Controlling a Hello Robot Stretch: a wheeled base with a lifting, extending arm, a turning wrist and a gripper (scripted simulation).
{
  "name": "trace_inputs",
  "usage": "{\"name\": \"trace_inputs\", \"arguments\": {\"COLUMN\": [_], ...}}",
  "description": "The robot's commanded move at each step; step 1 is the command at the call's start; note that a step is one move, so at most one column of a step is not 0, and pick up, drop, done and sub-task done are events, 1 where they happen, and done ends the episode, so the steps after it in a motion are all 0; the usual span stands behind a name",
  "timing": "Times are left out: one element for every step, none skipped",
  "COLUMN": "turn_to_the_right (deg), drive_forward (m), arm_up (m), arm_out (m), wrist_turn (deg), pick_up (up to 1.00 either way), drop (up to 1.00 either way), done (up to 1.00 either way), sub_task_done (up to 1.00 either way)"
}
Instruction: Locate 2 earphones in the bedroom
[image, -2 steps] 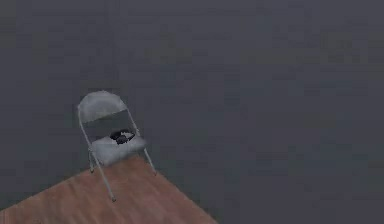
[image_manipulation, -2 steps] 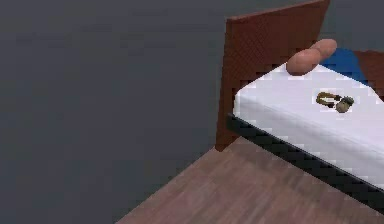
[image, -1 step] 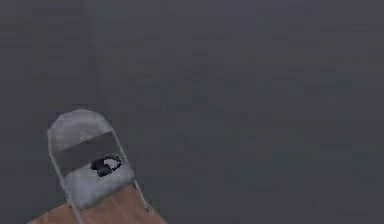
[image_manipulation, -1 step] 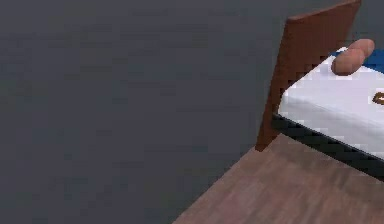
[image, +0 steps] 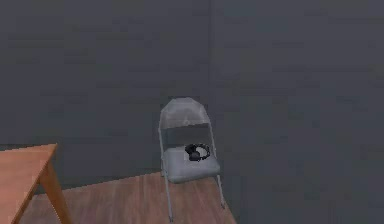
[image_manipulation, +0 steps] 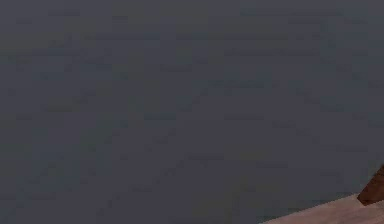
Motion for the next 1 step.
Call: {"name": "trace_inputs", "arguments": {"turn_to_the_right": [0.0], "drive_forward": [0.0], "arm_up": [0.0], "arm_out": [0.0], "wrist_turn": [0.0], "pick_up": [0.0], "drop": [0.0], "done": [1.0], "sub_task_done": [0.0]}}
